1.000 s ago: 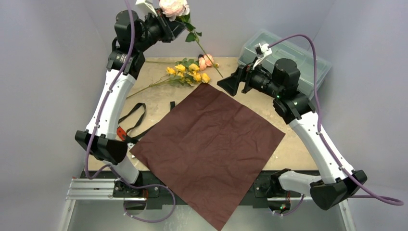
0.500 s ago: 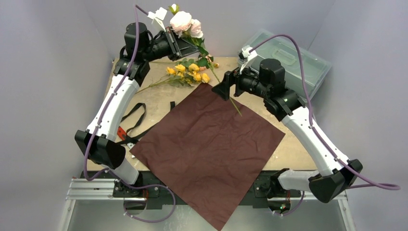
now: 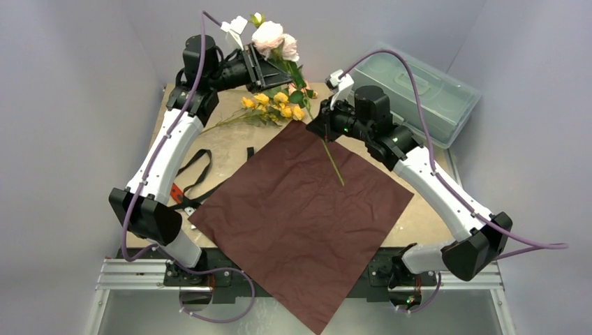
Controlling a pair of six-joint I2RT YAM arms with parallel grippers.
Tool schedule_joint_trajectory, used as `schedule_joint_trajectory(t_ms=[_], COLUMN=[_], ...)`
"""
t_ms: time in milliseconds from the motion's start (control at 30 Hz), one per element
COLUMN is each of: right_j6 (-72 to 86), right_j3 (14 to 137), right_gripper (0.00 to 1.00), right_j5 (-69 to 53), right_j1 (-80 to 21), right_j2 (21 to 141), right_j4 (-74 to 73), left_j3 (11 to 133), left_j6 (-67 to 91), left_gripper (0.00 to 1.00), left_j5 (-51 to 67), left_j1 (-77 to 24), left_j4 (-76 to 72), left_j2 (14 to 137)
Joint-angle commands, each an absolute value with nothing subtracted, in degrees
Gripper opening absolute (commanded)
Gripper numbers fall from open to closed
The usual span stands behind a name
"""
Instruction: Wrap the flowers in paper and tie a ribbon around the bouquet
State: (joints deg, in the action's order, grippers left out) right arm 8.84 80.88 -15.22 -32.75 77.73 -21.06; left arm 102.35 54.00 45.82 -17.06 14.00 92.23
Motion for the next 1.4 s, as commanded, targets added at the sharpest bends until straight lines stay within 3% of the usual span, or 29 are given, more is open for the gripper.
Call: schedule_joint_trajectory(t_ms=[0, 33, 67, 133, 233, 367, 433, 533, 667, 800, 1233, 1333, 1367], right_j6=[14.7, 18.61, 22.4, 31.21, 40.57, 47.59, 50.0, 52.87, 55.15, 54.76, 51.85, 51.43, 51.23], right_j3=[81.75, 81.37, 80.86, 79.47, 77.02, 75.94, 75.63, 76.6, 78.44, 80.51, 87.06, 88.1, 88.38], right_gripper=[0.0, 0.0, 0.0, 0.0, 0.0, 0.0, 0.0, 0.0, 0.0, 0.0, 0.0, 0.0, 0.0], right_j5=[-6.99, -3.46, 0.96, 7.2, 10.39, 9.44, 8.72, 7.99, 6.08, 4.29, 1.51, 0.14, 0.14], right_j1=[-33.18, -33.23, -33.17, -33.18, -33.28, -33.17, -33.2, -33.16, -33.16, -33.1, -29.54, -28.58, -28.35], right_j2=[76.15, 76.12, 76.12, 76.51, 78.15, 81.82, 84.26, 87.88, 93.55, 99.38, 110.13, 111.05, 111.12], right_j4=[-19.74, -20.86, -22.38, -27.01, -30.98, -33.99, -34.17, -35.41, -37.25, -36.2, -35.85, -36.68, -37.03], left_j3=[103.57, 104.08, 104.78, 106.39, 106.42, 96.56, 90.43, 84.18, 83.57, 88.59, 100.61, 102.54, 102.67], left_j6=[48.32, 45.31, 41.39, 34.65, 26.83, 16.1, 7.02, -6.25, -15.71, -17.63, -27.08, -26.59, -26.39], left_gripper=[0.48, 0.68, 0.81, 0.89, 0.93, 0.93, 0.85, 0.83, 0.82, 0.78, 0.84, 0.78, 0.72], left_j5=[43.29, 39.95, 35.63, 25.72, 12.05, -1.0, -8.53, -17.87, -21.39, -16.68, -7.55, -6.34, -6.42], left_j1=[-17.31, -17.31, -17.31, -17.31, -17.31, -17.31, -17.31, -17.31, -17.11, -14.42, -6.86, -6.42, -6.42], left_j4=[16.77, 19.99, 23.78, 31.48, 36.92, 30.12, 23.22, 15.11, 9.62, 11.3, 13.93, 14.63, 14.59], left_j2=[91.01, 91.23, 91.66, 93.21, 95.22, 93.56, 93.03, 94.56, 101.22, 109.54, 129.86, 133.05, 133.72])
